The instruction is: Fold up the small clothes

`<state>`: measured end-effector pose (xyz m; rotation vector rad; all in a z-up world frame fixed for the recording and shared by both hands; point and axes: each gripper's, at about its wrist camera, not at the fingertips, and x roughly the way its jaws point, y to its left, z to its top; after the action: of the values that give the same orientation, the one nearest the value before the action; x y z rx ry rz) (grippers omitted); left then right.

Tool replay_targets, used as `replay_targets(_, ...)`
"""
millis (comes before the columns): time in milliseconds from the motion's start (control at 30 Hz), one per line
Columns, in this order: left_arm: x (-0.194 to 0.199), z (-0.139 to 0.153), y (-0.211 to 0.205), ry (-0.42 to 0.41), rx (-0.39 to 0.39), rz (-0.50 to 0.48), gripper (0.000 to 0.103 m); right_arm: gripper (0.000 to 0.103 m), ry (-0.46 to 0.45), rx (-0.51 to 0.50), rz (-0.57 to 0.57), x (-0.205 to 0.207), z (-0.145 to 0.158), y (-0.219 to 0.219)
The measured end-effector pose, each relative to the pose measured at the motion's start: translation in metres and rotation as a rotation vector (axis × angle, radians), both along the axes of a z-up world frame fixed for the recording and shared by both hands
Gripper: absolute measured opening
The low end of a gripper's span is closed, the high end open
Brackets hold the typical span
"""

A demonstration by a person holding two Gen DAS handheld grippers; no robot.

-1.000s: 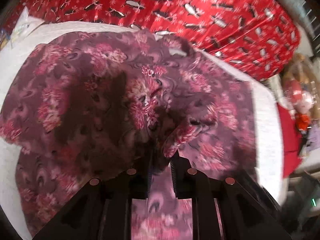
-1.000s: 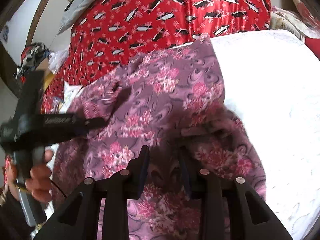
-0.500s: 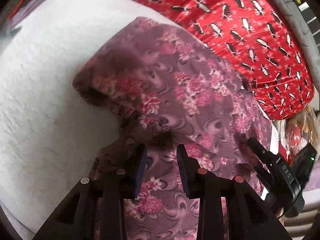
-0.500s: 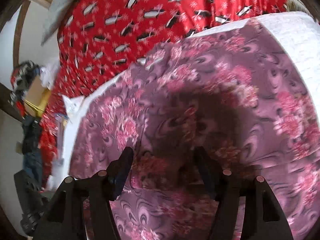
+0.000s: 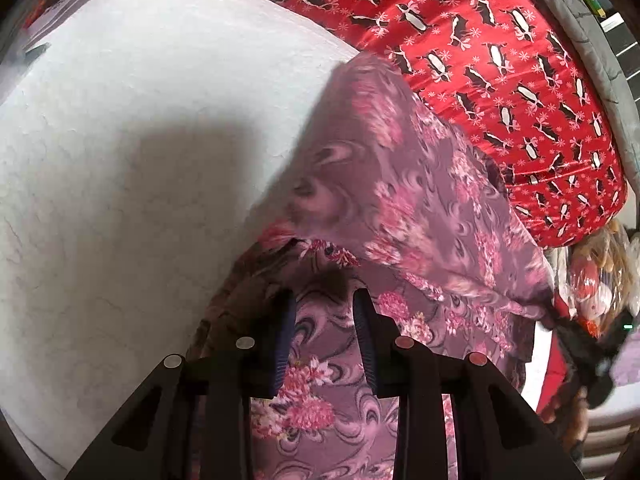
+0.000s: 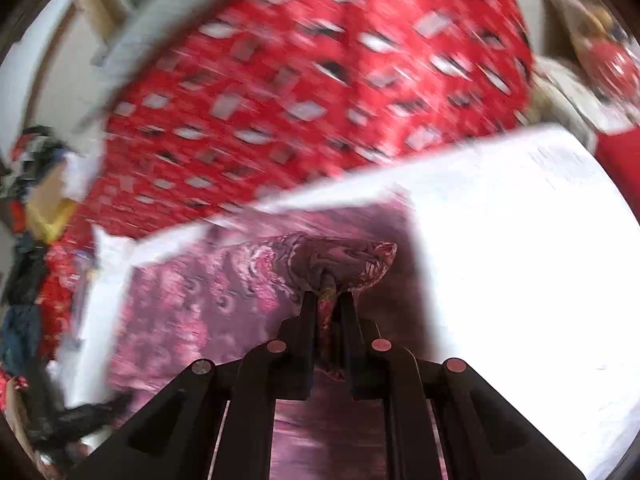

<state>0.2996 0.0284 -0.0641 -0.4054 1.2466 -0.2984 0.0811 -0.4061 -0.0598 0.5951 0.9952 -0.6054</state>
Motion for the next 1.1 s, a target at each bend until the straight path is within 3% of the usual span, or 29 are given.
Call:
replay_targets(67, -0.006, 0.009, 0.000, -0.004, -0.019, -0.006, 0.029, 0.015, 0.033, 0.056, -0.001, -0.008, -0.012, -0.006)
replay_targets(100, -0.010, 0.017, 0.001, -0.021, -0.036, -0.012, 0.029, 0.021, 0.008, 0.039, -0.010, -0.014, -0.007, -0.003)
replay_targets(167, -0.014, 0.033, -0.002, -0.070, -0.052, -0.023, 0.030, 0.022, -0.073, -0.038, -0.030, -0.023, 0.014, 0.004)
replay_targets(300, -0.009, 0.047, -0.019, -0.155, 0.033, -0.039, 0.040, 0.024, -0.210, -0.060, 0.008, -0.029, 0.031, 0.015)
replay_targets(367, -0.002, 0.035, -0.031, -0.135, 0.100, -0.049, 0.041, 0.024, -0.144, -0.009, 0.062, -0.013, 0.013, 0.018)
replay_targets(433, 0.007, 0.008, -0.047, -0.045, 0.174, -0.078, 0.041, 0.019, -0.010, 0.078, 0.107, -0.002, -0.020, 0.019)
replay_targets(467, 0.007, -0.002, -0.052, -0.022, 0.204, -0.095, 0.040, 0.019, 0.003, 0.076, 0.117, -0.003, -0.027, 0.021)
replay_targets(567, -0.009, 0.009, -0.064, -0.079, 0.273, -0.138, 0.040, 0.022, -0.002, 0.106, 0.119, -0.005, -0.018, 0.020)
replay_targets(633, -0.020, 0.011, -0.066, -0.063, 0.285, -0.167, 0.040, 0.023, 0.033, 0.138, 0.152, -0.010, -0.013, 0.022)
replay_targets(733, -0.045, 0.015, -0.061, -0.030, 0.302, -0.210, 0.040, 0.025, 0.160, 0.168, 0.234, -0.021, -0.011, 0.039)
replay_targets(833, -0.076, 0.016, -0.044, 0.029, 0.292, -0.236, 0.040, 0.035, 0.265, 0.211, 0.326, -0.045, -0.013, 0.065)
replay_targets(900, -0.096, 0.014, -0.023, 0.076, 0.264, -0.238, 0.040, 0.035, 0.314, 0.178, 0.393, -0.072, -0.004, 0.091)
replay_targets(1000, -0.127, 0.016, 0.012, 0.091, 0.281, -0.231, 0.040, 0.036, 0.337, 0.184, 0.439, -0.110, 0.007, 0.114)
replay_targets(1100, -0.156, 0.016, 0.043, 0.097, 0.305, -0.213, 0.041, 0.039, 0.325, 0.174, 0.408, -0.154, 0.021, 0.123)
